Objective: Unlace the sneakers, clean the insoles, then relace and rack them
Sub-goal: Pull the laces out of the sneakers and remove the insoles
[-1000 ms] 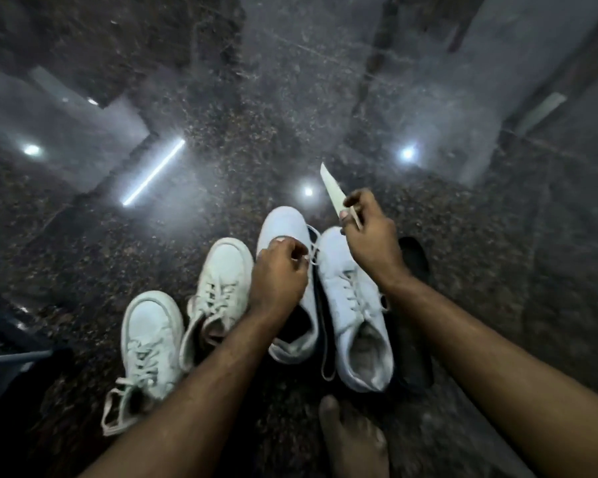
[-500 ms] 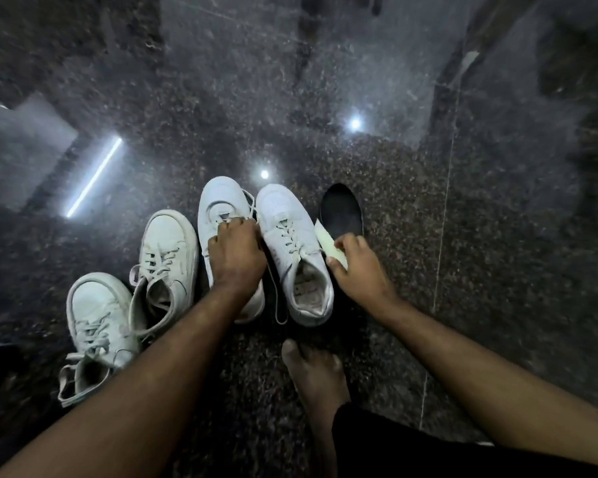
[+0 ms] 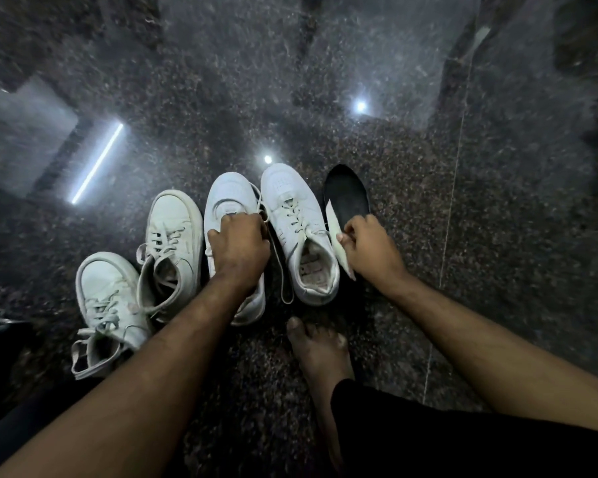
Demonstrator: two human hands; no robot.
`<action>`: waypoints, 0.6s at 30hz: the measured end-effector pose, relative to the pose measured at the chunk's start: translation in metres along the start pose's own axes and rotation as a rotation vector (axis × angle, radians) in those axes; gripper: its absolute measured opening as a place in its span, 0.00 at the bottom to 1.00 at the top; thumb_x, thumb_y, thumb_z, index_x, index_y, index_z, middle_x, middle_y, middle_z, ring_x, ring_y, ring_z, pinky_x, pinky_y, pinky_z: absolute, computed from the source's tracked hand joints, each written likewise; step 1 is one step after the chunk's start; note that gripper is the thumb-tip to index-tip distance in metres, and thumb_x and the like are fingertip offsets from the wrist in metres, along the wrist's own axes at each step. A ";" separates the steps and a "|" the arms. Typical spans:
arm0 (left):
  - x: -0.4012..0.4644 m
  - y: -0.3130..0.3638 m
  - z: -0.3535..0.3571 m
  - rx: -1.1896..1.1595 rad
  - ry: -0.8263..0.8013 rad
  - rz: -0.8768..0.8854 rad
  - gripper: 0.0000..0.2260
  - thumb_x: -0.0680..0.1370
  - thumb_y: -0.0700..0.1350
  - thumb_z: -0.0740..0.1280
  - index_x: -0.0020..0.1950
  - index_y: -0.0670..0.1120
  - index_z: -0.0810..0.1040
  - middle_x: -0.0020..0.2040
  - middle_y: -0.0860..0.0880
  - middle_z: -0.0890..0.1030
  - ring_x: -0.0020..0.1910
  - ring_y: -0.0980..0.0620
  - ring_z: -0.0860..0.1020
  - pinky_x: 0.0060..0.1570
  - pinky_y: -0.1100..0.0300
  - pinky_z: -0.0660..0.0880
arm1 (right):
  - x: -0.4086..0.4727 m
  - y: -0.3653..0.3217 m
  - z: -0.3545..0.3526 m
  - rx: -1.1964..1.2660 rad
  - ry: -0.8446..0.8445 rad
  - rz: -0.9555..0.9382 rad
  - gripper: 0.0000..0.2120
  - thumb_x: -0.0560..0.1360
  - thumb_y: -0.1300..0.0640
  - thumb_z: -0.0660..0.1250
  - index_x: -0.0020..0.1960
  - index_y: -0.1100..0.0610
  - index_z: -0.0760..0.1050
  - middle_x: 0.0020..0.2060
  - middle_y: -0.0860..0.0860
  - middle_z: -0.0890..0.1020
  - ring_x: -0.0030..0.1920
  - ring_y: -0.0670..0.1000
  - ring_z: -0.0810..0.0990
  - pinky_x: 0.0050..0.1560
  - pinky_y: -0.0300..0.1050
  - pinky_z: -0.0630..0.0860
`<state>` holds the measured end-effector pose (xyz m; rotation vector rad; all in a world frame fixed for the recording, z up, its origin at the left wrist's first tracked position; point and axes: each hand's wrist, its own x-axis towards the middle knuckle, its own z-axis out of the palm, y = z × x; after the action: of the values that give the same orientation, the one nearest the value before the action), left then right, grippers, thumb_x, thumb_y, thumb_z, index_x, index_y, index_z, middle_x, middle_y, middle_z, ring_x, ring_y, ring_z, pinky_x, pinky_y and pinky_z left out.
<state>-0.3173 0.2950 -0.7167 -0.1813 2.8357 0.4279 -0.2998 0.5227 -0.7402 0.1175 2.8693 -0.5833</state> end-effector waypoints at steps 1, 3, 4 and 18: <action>-0.001 0.000 0.001 0.032 0.009 0.010 0.09 0.75 0.42 0.65 0.53 0.50 0.80 0.53 0.47 0.80 0.60 0.43 0.74 0.57 0.44 0.69 | 0.001 0.001 -0.002 0.032 0.046 -0.012 0.10 0.79 0.50 0.65 0.54 0.56 0.73 0.51 0.56 0.74 0.48 0.60 0.77 0.48 0.54 0.76; -0.004 0.001 0.003 0.082 0.022 0.033 0.11 0.76 0.39 0.63 0.54 0.50 0.80 0.55 0.47 0.79 0.61 0.42 0.72 0.57 0.44 0.69 | 0.006 0.004 -0.004 0.077 0.081 -0.020 0.12 0.78 0.51 0.66 0.58 0.56 0.73 0.51 0.56 0.76 0.49 0.60 0.78 0.48 0.52 0.76; -0.006 0.001 0.003 0.091 0.021 0.039 0.12 0.76 0.38 0.63 0.54 0.50 0.80 0.56 0.47 0.79 0.61 0.42 0.72 0.57 0.44 0.68 | 0.009 0.006 -0.004 0.091 0.060 -0.014 0.14 0.78 0.52 0.66 0.61 0.56 0.74 0.51 0.56 0.77 0.50 0.59 0.78 0.49 0.51 0.76; -0.016 -0.007 -0.001 0.096 -0.045 0.102 0.09 0.76 0.42 0.66 0.55 0.51 0.79 0.58 0.48 0.78 0.63 0.43 0.71 0.59 0.44 0.67 | 0.021 0.000 0.016 -0.057 -0.247 0.095 0.16 0.73 0.46 0.68 0.51 0.57 0.70 0.48 0.58 0.82 0.49 0.61 0.81 0.42 0.48 0.72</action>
<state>-0.3007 0.2891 -0.7128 -0.0076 2.8219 0.3121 -0.3174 0.5169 -0.7591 0.1596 2.6223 -0.4627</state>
